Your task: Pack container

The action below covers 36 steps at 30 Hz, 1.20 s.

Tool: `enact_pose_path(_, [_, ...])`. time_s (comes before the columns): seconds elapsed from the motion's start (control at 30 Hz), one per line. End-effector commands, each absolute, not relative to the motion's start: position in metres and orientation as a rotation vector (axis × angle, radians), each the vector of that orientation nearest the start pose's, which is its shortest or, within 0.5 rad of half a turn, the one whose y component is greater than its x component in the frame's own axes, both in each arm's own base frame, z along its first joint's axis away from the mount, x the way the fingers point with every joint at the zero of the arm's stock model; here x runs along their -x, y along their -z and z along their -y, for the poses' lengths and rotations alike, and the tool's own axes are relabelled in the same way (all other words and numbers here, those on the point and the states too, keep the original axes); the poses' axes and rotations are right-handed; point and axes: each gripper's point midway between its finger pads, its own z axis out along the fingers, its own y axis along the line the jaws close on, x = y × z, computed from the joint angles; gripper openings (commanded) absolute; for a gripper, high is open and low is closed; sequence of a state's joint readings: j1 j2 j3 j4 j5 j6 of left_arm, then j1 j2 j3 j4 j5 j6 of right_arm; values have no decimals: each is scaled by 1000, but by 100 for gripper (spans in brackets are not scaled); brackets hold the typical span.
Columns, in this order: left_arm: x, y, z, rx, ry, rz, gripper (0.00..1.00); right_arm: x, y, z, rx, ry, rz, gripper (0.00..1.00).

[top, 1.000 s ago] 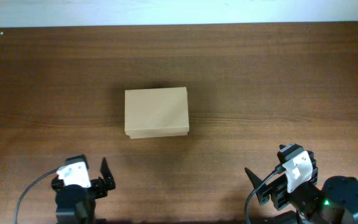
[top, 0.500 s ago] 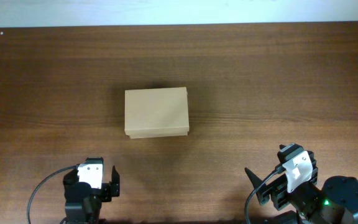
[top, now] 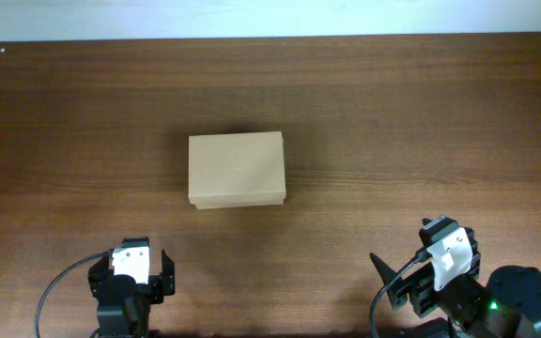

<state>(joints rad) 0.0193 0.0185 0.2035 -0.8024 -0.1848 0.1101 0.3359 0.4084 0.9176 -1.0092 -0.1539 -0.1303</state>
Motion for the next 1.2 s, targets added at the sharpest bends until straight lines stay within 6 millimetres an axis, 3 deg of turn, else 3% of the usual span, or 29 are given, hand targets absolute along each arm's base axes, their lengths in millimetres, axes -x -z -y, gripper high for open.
enact_pose_path(0.0, [-183,-80,-38,9,-297,-2184,100,-158,-274,-81,553,-278,-1992,99])
enact_pose_path(0.53, [-183,-80,-38,9,-297,-2184,100,-158,-265,-74,536,-242,-2029,99])
enact_pose_path(0.7, [-183,-80,-38,9,-297,-2184,100,-176,-232,-55,426,-128,-2046,99])
enact_pose_path(0.9, [-183,-80,-38,9,-297,-2184,100,-197,-173,-38,313,-68,-2057,99])
enact_pose_path(1.17, [-183,-80,-38,9,-297,-2184,99,-196,-120,-17,195,-14,-2109,99])
